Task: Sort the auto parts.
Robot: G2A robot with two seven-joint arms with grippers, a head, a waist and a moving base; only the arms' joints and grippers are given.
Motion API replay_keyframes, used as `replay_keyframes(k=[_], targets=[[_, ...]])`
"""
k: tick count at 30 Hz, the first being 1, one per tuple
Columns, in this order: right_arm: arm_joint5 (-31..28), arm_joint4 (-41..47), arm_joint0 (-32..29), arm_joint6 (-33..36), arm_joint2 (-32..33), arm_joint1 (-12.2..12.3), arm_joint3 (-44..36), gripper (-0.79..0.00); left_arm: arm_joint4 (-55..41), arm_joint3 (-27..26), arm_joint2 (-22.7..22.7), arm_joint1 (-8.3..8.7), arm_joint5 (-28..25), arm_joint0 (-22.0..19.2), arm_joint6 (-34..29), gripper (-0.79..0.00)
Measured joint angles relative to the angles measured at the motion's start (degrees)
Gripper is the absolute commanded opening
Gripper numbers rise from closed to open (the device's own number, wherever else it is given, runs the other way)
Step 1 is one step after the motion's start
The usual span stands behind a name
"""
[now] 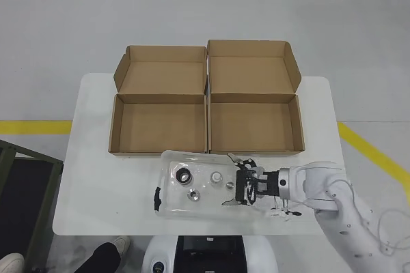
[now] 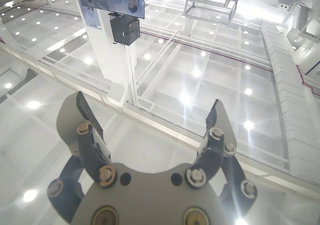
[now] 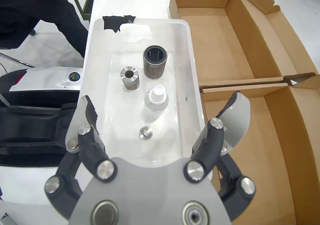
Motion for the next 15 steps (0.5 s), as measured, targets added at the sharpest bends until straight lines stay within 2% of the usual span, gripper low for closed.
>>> replay_keyframes(k=[15], targets=[[3.18,-1.78,5.17,2.2,-8.4,-0.73,4.25,0.0,0.0,0.0,0.0,0.0,0.0,0.0,0.0,0.0]])
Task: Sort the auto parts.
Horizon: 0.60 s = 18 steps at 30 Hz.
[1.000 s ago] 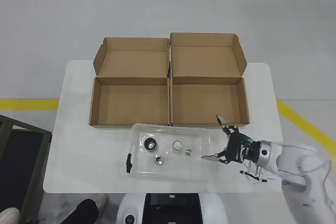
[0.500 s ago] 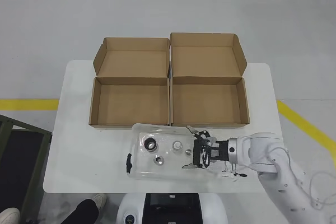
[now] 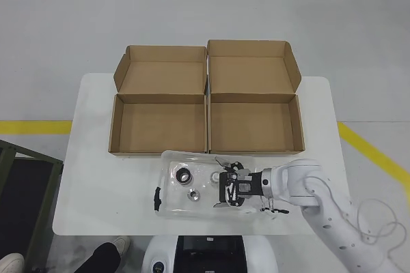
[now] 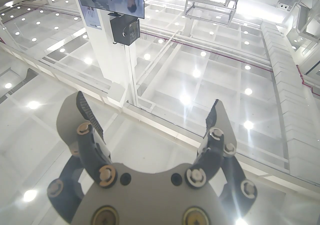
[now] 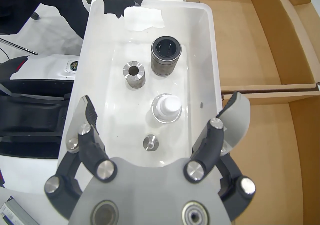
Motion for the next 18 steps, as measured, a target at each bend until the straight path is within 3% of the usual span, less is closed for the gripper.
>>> replay_keyframes(k=[6,11,18], targets=[[1.03,-0.54,1.51,-0.14,-1.7,-0.2,1.98,-0.037,0.0,0.0,0.0,0.0,0.0,0.0,0.0,0.0],[1.74,-1.41,2.51,-0.67,-2.38,-0.26,3.47,-0.219,0.0,0.0,0.0,0.0,0.0,0.0,0.0,0.0],[2.83,-2.94,3.38,-1.79,-3.28,-0.35,5.38,-0.237,0.0,0.0,0.0,0.0,0.0,0.0,0.0,0.0]])
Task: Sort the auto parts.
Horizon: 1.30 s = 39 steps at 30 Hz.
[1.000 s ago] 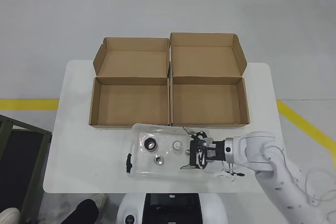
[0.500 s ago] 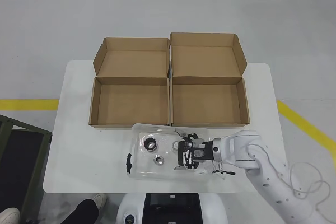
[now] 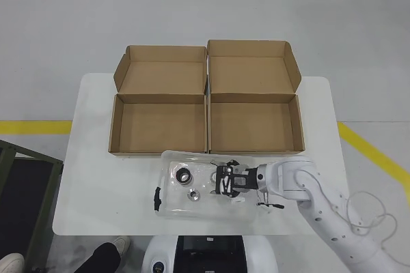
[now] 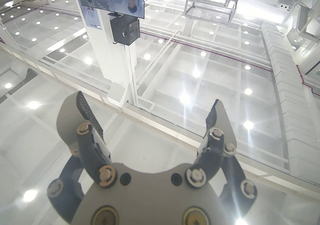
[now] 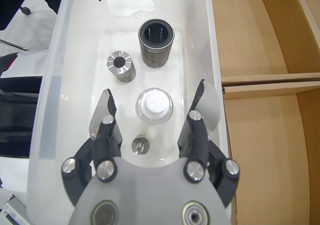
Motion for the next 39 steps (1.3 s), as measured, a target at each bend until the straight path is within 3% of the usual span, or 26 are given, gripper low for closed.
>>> replay_keyframes(k=[2,6,7,10,13,18,30,39], targets=[[0.03,-0.27,0.27,-0.14,-0.32,-0.02,0.69,-0.249,0.0,0.0,0.0,0.0,0.0,0.0,0.0,0.0],[0.09,-0.79,0.8,-0.4,-0.88,-0.07,1.68,-0.332,0.0,0.0,0.0,0.0,0.0,0.0,0.0,0.0],[0.09,-0.86,0.91,-0.51,-0.99,-0.08,1.91,-0.394,0.0,0.0,0.0,0.0,0.0,0.0,0.0,0.0],[0.14,-1.03,1.19,-0.93,-1.17,-0.09,2.58,-0.416,0.0,0.0,0.0,0.0,0.0,0.0,0.0,0.0],[0.16,-1.13,1.4,-1.16,-1.23,-0.06,2.96,-0.489,0.0,0.0,0.0,0.0,0.0,0.0,0.0,0.0],[-0.8,-1.05,1.66,-1.52,-1.4,0.05,2.92,-0.785,0.0,0.0,0.0,0.0,0.0,0.0,0.0,0.0],[-2.0,-0.99,-1.0,-0.98,1.87,1.34,-4.36,-0.785,0.0,0.0,0.0,0.0,0.0,0.0,0.0,0.0],[-3.2,1.41,-2.87,-5.81,5.66,2.22,-9.33,-0.785,0.0,0.0,0.0,0.0,0.0,0.0,0.0,0.0]])
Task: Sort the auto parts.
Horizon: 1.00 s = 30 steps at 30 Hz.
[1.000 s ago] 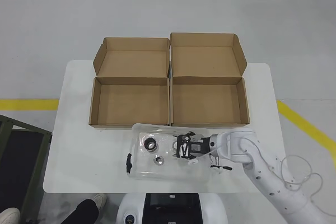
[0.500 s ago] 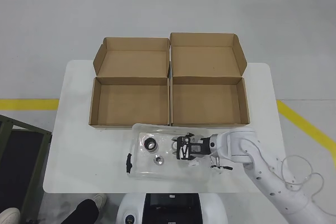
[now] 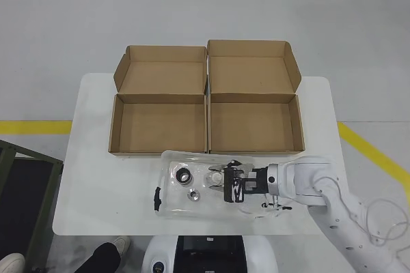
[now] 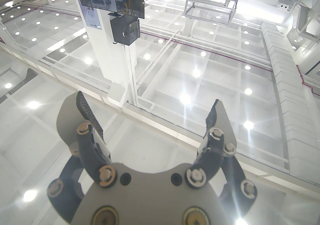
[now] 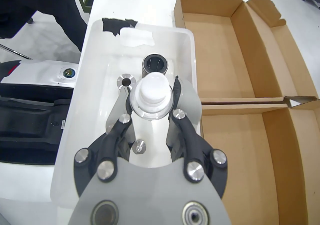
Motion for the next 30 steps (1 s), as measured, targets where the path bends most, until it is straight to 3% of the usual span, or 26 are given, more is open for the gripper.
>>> replay_keyframes(k=[9,20,30], targets=[[0.35,2.04,0.16,-11.36,3.66,0.13,-1.88,-0.785,0.0,0.0,0.0,0.0,0.0,0.0,0.0,0.0],[-0.09,4.59,0.12,-25.76,12.53,0.64,-0.61,-0.785,0.0,0.0,0.0,0.0,0.0,0.0,0.0,0.0],[-0.87,7.95,0.62,-37.81,14.02,0.11,4.05,-0.785,0.0,0.0,0.0,0.0,0.0,0.0,0.0,0.0]])
